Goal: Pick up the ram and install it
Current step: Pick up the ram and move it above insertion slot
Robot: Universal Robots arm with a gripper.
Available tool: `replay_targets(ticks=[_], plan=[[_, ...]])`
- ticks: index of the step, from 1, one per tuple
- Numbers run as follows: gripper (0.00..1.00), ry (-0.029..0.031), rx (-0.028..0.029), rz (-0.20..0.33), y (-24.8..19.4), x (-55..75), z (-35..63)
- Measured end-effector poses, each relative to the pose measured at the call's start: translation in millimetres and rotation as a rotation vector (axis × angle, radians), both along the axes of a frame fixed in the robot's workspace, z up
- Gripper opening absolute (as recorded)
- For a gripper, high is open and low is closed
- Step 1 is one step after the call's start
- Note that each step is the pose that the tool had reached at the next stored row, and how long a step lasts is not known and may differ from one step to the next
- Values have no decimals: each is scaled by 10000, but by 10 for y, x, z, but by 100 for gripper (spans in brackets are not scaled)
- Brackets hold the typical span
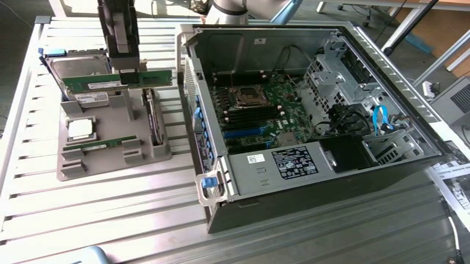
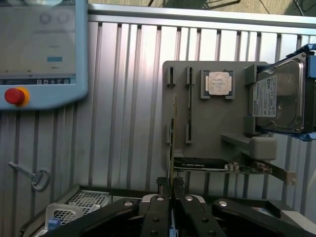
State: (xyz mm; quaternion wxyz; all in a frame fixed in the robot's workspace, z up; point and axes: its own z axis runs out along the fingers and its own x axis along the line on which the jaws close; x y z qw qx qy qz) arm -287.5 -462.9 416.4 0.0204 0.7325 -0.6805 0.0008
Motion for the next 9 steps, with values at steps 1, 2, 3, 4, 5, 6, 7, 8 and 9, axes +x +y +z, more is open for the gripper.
replay_targets(ticks=[1, 2, 3, 4, 5, 6, 7, 8, 9], plan=[[14, 0, -5, 0, 0, 10, 0], [14, 0, -10, -1, 0, 21, 0], [14, 0, -16, 0, 0, 32, 0], [14, 1, -22, -1, 0, 42, 0], [14, 0, -27, 0, 0, 53, 0], [14, 1, -32, -1, 0, 63, 0], [14, 1, -38, -1, 0, 73, 0], [14, 0, -42, 0, 0, 84, 0], [14, 0, -47, 0, 0, 94, 0]])
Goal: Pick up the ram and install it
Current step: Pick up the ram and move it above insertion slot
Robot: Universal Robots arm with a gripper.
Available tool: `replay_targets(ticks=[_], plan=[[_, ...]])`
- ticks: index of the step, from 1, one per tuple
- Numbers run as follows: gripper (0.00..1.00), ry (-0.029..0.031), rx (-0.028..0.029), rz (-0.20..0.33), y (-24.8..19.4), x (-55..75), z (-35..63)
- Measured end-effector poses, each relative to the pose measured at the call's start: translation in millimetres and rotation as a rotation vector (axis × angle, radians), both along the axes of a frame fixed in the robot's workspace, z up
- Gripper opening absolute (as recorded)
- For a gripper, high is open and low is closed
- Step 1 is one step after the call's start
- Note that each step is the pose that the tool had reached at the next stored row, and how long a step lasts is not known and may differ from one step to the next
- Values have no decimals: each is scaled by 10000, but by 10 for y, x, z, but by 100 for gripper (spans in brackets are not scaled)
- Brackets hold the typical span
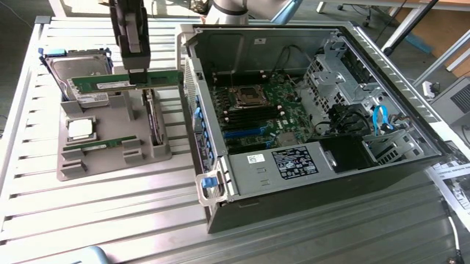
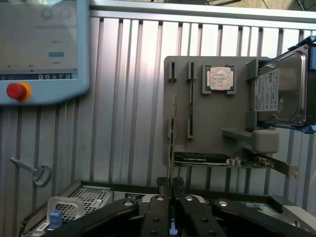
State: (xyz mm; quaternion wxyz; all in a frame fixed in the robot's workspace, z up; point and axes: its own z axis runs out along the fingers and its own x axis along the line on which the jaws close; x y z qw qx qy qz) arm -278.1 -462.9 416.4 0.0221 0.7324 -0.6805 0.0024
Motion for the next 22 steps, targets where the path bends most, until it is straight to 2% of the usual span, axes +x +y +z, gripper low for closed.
replay_targets(ticks=[22], plan=[[14, 0, -147, 0, 0, 343, 0]])
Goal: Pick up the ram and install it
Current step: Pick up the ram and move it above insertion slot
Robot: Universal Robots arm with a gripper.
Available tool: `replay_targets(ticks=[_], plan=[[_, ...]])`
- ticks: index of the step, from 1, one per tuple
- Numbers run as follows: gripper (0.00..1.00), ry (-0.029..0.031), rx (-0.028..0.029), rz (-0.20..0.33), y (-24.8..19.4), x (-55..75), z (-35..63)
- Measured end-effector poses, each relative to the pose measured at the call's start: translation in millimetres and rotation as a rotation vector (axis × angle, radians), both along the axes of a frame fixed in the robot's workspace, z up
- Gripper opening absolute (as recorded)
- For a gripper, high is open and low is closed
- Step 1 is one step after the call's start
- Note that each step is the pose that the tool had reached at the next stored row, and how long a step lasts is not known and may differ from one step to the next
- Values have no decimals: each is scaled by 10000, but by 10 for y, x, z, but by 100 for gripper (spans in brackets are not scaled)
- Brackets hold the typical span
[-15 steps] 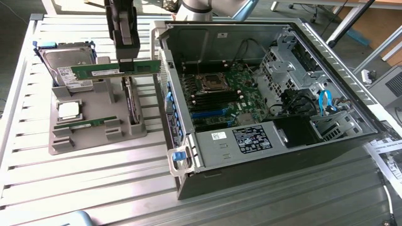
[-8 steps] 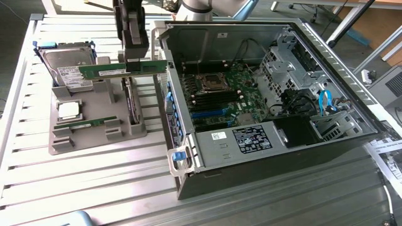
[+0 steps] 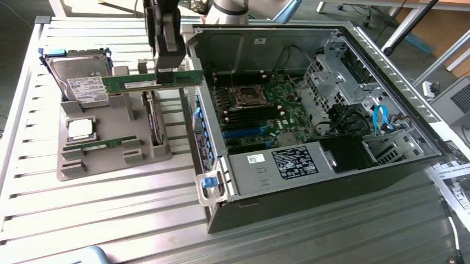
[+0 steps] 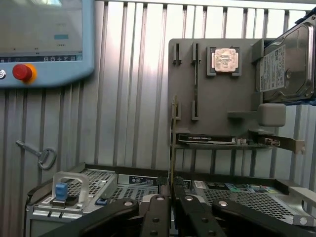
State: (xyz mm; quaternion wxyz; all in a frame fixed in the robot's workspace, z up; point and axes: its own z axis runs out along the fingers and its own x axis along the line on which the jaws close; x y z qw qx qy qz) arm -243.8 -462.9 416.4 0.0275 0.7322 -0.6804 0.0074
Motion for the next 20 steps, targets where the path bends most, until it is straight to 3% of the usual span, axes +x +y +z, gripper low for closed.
replay_targets(ticks=[20], plan=[[14, 1, -122, 0, 0, 235, 1]])
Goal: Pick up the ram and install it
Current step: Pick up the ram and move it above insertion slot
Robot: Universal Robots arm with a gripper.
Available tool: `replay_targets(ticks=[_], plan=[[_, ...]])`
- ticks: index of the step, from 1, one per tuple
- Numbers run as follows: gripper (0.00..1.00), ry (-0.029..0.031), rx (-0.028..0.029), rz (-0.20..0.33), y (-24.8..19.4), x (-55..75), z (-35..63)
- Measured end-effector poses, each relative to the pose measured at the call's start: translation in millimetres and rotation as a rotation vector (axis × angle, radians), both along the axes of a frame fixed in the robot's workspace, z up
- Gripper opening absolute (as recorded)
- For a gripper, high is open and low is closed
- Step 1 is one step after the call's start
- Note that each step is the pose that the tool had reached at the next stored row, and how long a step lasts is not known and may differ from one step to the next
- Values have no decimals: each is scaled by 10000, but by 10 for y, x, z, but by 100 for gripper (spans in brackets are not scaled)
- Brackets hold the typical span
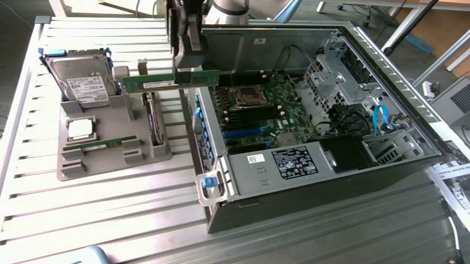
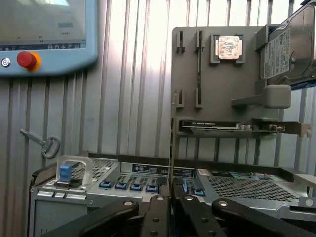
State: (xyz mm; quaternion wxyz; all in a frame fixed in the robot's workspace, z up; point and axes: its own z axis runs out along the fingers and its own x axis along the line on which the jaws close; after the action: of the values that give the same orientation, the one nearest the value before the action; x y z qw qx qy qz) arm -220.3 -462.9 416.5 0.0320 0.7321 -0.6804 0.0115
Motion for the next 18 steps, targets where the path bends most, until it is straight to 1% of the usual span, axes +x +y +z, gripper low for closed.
replay_targets(ticks=[18], plan=[[14, 0, -116, 0, 0, 246, 0]])
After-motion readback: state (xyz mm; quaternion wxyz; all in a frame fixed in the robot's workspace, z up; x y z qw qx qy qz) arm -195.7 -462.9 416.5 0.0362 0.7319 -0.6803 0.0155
